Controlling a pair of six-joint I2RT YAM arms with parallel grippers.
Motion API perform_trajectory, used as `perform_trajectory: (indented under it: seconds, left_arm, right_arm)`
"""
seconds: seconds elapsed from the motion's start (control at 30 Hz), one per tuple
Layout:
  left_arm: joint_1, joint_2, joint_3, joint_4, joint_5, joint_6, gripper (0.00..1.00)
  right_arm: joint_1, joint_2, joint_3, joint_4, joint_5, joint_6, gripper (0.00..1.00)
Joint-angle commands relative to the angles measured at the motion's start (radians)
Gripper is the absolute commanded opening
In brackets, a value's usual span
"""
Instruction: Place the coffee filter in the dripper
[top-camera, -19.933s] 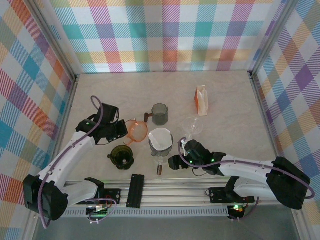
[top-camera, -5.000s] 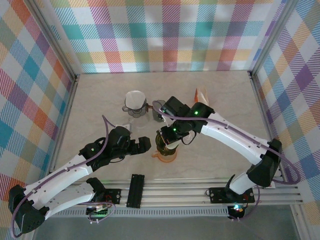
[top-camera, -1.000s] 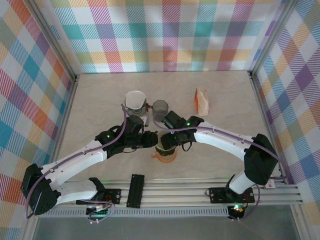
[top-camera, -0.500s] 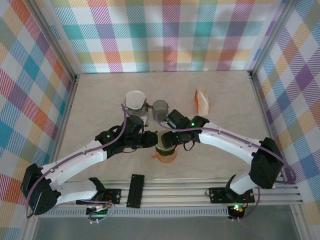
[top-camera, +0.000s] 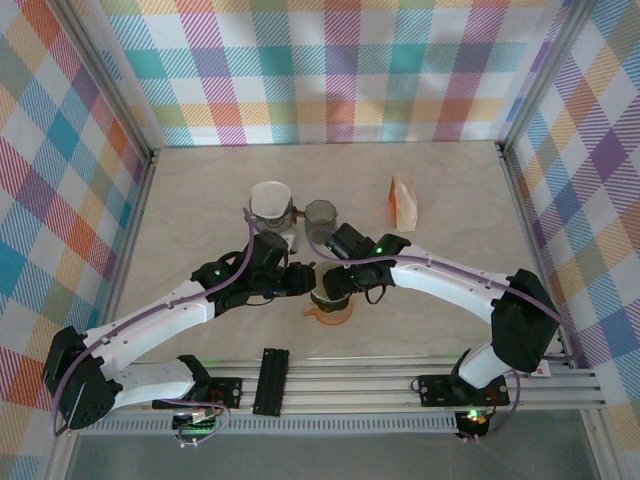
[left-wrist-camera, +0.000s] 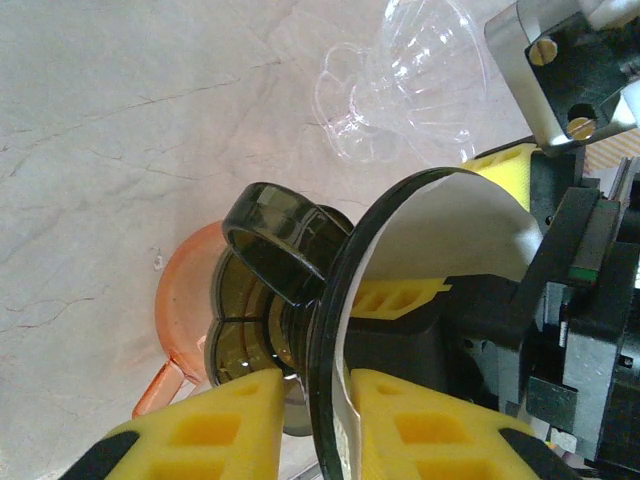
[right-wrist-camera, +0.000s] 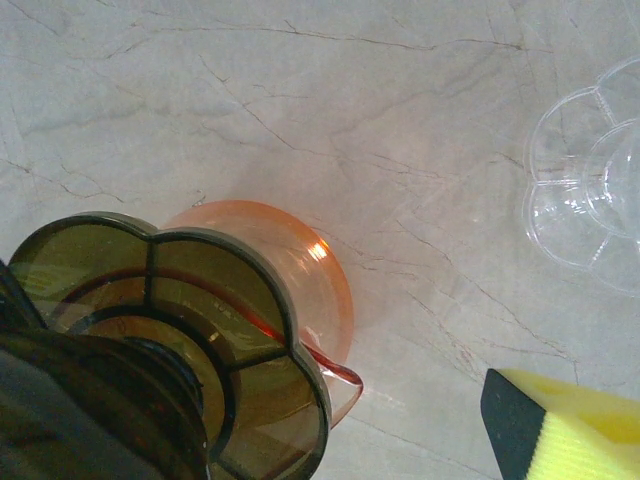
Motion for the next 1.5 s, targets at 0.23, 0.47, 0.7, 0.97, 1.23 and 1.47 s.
perform_trajectory:
  seconds: [0.23,0.47,0.7,0.97,1.23,1.47]
  left_arm:
    - [-0.006,0.006,-0.014,0.024,0.016,-0.005,0.25]
    - [-0.005,0.005,-0.012,0.018,0.013,-0.004,0.24]
    - [-0.005,0.013,-0.015,0.029,0.018,-0.008,0.24]
    - [-0.007,0.017,-0.008,0.028,0.016,-0.008,0.24]
    - [-0.006,-0.037,0.013,0.011,-0.018,-0.009,0.49]
    - [-0.005,-0.149,0.045,-0.042,-0.091,-0.005,0.74]
  right_arm:
    - [0.000,-0.041,0.014,-0.023,0.022,0.003,0.85]
    - [0.000,0.004,-0.013,0.000,0.009,0.014,0.85]
    - [0.000,-0.095,0.043,-0.039,0.011,-0.004,0.86]
    - [0.000,-0.313,-0.032,-0.030,0.034,0.038,0.86]
    - [0.000,-0.584,-0.228,0.008,0.070,0.107,0.86]
    - [0.000,-0.719,-0.403,0.027,0.037,0.208,0.86]
